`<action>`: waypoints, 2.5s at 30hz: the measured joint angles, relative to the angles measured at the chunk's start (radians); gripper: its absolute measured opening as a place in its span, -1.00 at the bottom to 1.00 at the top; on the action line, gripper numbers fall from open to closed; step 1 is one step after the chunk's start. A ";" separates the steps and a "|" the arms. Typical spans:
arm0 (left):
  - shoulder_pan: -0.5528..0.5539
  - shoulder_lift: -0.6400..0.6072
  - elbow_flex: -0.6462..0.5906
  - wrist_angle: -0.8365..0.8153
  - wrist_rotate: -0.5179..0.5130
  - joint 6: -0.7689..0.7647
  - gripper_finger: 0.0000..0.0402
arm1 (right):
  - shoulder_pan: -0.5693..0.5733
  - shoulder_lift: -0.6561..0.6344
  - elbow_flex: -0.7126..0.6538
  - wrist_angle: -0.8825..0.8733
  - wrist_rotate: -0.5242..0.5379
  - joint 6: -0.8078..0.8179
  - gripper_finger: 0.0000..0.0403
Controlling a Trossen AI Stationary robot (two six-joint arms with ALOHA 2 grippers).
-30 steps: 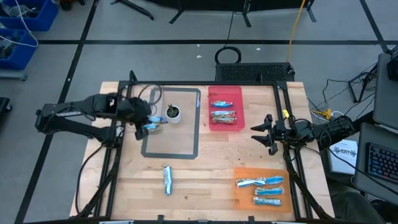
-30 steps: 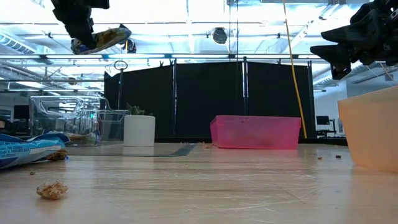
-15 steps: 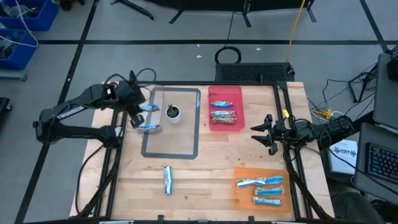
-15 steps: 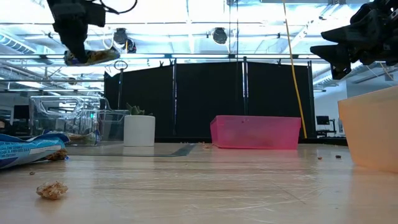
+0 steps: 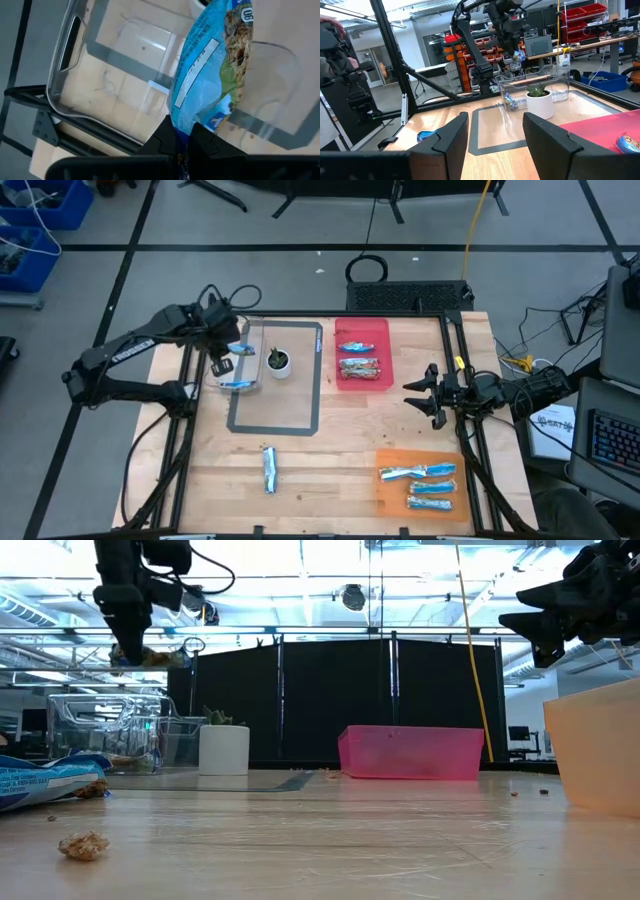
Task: Pick and place Granola Bars by type
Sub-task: Put the blue granola bar into the transparent bin
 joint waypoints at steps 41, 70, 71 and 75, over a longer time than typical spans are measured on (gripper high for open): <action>0.106 0.044 -0.291 0.235 -0.014 -0.227 -0.92 | 0.000 0.000 0.000 0.000 0.000 0.000 -0.09; 0.072 0.169 -0.427 0.421 0.015 -0.556 -0.93 | 0.000 0.000 0.000 0.000 0.000 0.000 -0.09; 0.067 0.169 -0.437 0.434 0.015 -0.561 -0.93 | 0.000 0.000 0.000 0.000 0.000 0.000 -0.09; 0.058 0.169 -0.484 0.492 0.039 -0.574 -0.93 | 0.000 0.000 0.000 0.000 0.000 0.000 -0.09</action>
